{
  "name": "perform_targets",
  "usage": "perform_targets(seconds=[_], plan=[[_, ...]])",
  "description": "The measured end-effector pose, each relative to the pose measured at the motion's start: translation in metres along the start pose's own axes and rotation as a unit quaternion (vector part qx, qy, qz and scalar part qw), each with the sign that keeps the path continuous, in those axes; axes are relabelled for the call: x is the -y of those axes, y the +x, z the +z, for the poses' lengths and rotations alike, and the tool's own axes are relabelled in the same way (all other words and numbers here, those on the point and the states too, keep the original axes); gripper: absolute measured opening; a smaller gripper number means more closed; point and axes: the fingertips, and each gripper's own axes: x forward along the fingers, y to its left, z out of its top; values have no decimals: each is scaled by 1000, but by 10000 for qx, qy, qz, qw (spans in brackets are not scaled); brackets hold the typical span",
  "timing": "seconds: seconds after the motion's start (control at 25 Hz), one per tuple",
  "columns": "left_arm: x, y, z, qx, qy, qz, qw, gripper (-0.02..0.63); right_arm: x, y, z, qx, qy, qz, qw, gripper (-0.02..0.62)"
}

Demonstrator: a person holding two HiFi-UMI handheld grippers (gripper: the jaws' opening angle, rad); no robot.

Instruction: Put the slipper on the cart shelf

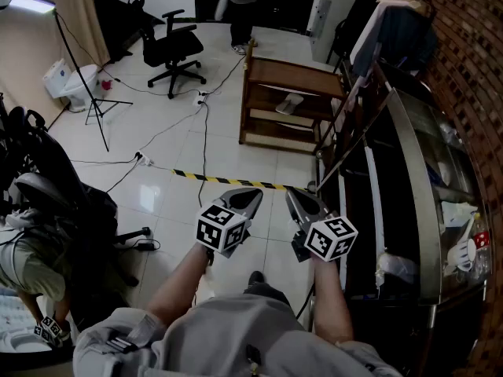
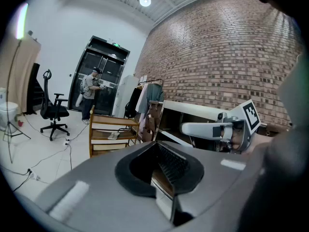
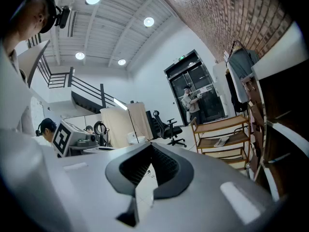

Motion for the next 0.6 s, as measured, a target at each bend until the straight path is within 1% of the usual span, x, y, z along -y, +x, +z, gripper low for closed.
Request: perform_targets(seconds=[0.12,0.32,0.6], plan=[[-7,30,8,-16,-17,48,10000,8,30,8,13,46,-11,14,10000,0],[-20,68,22,12,-102,278,9996,8,74,19,31,130,5,43,9999,0],[-50,105,35,-67,-217,494,9985,8,117,47,41,88,147,110,9998,0]])
